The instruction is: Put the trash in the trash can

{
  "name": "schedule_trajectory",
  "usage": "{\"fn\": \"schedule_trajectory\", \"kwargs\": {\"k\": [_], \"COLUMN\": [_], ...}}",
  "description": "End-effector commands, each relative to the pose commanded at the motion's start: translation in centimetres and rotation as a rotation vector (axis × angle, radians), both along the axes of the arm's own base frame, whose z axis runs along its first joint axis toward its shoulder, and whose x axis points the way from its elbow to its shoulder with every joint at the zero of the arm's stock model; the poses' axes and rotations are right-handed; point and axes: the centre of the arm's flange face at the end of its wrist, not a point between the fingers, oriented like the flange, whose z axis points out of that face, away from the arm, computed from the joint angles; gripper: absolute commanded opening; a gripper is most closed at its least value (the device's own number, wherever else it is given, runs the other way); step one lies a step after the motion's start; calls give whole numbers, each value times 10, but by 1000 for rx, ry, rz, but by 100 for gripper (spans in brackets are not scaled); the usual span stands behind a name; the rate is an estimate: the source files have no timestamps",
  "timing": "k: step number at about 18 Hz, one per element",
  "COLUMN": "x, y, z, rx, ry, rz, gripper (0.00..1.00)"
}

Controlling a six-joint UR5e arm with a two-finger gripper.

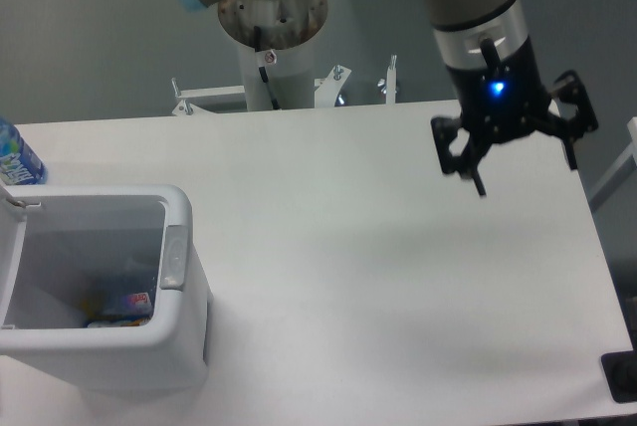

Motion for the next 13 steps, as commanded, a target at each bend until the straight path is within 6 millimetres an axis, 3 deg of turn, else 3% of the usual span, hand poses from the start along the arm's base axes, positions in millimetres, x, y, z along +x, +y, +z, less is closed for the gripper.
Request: {"fn": "schedule_trajectory", "kwargs": {"k": [5, 9, 13], "x": [8, 10, 11], "y": [-47, -63, -65], "z": [10, 16, 19], "rx": [-66, -56, -41], "ry": [-16, -17, -15], "rz": [-81, -113, -115], "gripper": [100, 100, 100]}}
